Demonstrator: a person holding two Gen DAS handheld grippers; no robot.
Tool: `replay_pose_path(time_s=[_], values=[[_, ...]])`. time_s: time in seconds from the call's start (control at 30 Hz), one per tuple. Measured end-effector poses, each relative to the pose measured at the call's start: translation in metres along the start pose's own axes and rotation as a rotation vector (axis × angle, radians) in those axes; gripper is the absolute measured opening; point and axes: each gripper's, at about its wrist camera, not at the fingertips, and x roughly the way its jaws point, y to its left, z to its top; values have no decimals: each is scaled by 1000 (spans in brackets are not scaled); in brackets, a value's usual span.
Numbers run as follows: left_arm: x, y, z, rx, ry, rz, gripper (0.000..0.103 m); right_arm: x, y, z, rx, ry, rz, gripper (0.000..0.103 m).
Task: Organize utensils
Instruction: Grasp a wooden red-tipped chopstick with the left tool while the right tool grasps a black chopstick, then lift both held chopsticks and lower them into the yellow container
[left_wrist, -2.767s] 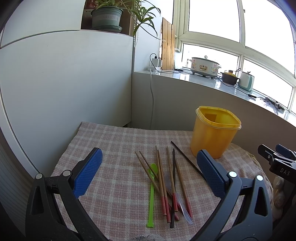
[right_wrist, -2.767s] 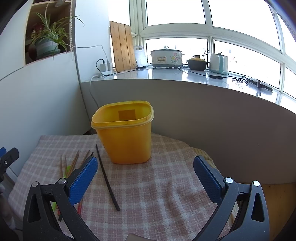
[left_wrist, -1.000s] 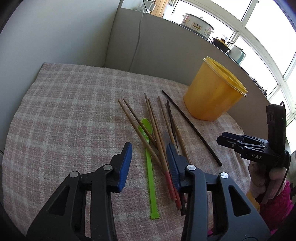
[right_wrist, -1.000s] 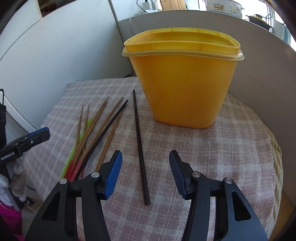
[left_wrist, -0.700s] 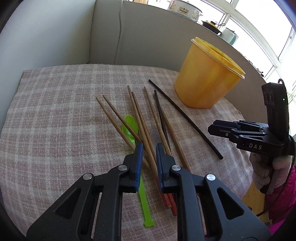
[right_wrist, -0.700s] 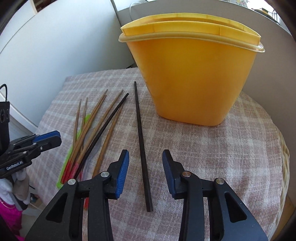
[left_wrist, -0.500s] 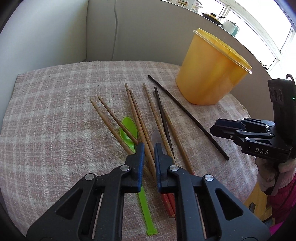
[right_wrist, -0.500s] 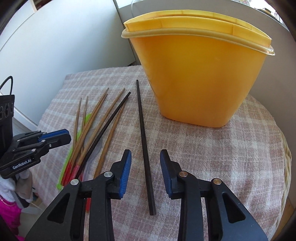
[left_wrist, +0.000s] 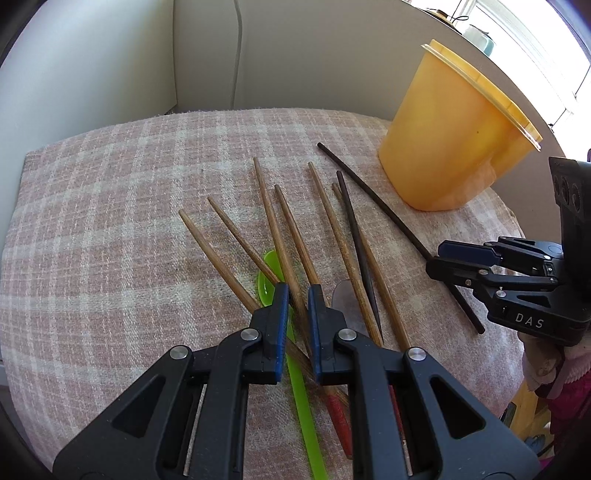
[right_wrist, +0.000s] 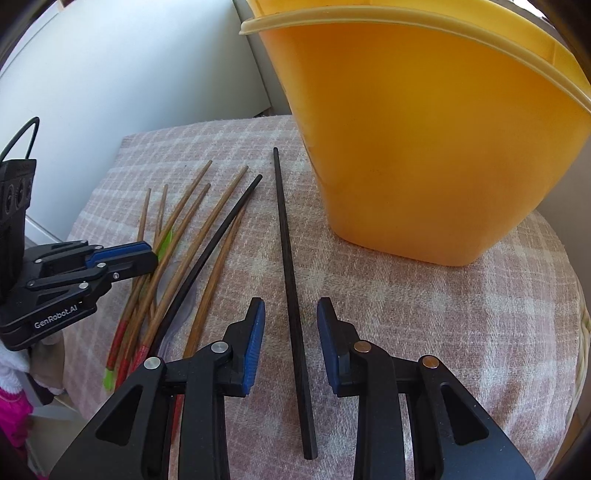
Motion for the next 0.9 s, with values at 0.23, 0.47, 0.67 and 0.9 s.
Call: replay_pose_path(time_s=[0.23, 0.47, 0.67, 0.9], values=[[-2, 24, 7, -29, 20, -56, 9, 11, 1, 5, -4, 29, -17, 13], [-12, 38, 9, -33, 10, -66, 4, 11, 4, 8, 13, 34, 9, 5], [-32, 63, -4, -72, -21, -98, 4, 0, 8, 3, 15, 11, 35, 5], [-81, 86, -11, -112, -127, -161, 4, -23, 13, -3, 11, -38, 86, 5]])
